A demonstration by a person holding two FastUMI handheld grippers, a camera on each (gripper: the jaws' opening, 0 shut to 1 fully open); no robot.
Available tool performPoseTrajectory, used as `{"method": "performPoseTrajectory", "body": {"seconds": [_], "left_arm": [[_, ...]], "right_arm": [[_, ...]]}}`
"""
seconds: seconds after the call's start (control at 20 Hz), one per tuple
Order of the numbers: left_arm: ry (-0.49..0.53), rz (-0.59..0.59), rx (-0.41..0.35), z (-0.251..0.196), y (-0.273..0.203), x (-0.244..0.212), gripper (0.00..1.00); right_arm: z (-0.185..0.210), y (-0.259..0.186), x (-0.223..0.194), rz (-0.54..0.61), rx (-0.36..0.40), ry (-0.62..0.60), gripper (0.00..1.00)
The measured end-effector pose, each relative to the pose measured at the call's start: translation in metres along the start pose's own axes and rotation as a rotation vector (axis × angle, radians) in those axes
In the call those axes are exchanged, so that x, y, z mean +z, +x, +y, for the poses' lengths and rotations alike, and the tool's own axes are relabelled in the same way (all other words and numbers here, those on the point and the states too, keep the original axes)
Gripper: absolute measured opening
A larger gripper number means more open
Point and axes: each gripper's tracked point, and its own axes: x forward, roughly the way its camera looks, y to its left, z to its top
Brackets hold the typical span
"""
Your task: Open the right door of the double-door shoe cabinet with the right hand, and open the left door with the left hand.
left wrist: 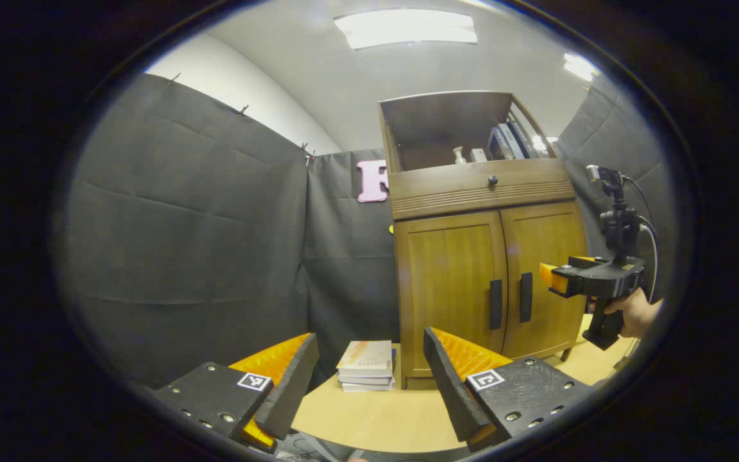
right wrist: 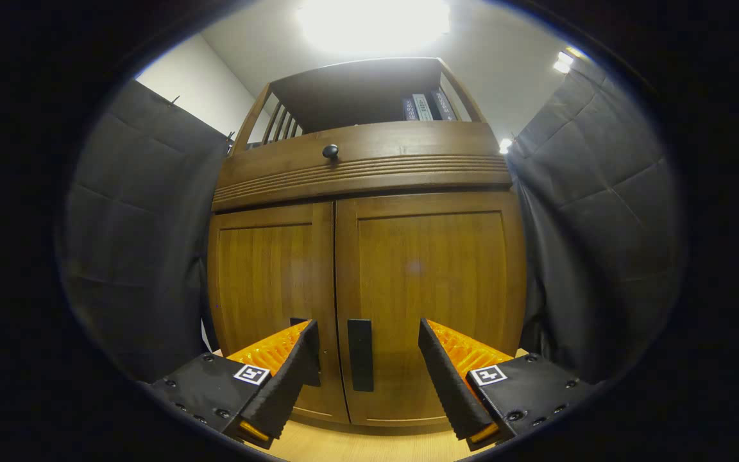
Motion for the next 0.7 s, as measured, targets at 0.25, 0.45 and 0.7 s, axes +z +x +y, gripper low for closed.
{"method": "performPoseTrajectory", "body": {"seconds": [0.25, 0.45, 0.7], "left_arm": [[0.002, 0.000, 0.044, 0.005, 0.000, -0.002, 0.95], [0.005, 0.006, 0.083, 0.012, 0.008, 0.003, 0.95], [0.003, 0.017, 0.120, 0.021, 0.006, 0.003, 0.94]], "right_arm": [[0.008, 0.038, -0.019, 0.017, 0.006, -0.019, 0.98], [0.014, 0.061, -0.038, 0.059, 0.010, -0.016, 0.96], [0.011, 0.084, -0.064, 0.131, 0.001, -0.022, 0.92]]}}
